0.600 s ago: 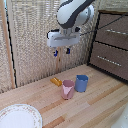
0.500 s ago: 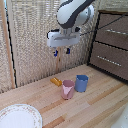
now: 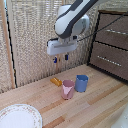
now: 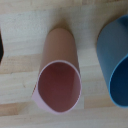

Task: Caressingly guide your clamp towards the toast. Compassionately possess the toast with your clamp. Gradually tag the toast up from the worktable. Complaisantly, cruise the held-toasty-pillow to your white crockery. Last but notably, liberate the toast onto the shiny white tableware.

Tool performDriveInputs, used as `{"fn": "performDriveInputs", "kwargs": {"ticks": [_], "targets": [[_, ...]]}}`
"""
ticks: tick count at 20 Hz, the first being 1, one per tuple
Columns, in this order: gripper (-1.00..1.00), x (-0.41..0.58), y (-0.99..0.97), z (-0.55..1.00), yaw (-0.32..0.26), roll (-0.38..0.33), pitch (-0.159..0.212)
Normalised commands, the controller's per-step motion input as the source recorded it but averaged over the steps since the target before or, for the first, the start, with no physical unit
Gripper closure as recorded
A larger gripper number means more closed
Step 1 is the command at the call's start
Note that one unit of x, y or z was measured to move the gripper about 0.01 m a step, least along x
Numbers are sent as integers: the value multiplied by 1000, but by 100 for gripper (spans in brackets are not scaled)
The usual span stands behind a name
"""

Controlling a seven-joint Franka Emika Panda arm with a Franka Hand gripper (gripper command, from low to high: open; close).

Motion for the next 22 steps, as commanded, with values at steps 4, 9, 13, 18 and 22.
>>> {"fn": "performDriveInputs", "kwargs": {"ticks": [4, 9, 13, 18, 22], "targets": [[-100, 339, -260, -366, 171, -3, 36], [-100, 316, -237, -423, 85, -1, 45], [-100, 372, -123, -435, 12, -8, 48], [-100, 423, -69, -351, 3, -11, 35], [-100, 479, 11, -203, 55, -32, 29]]}}
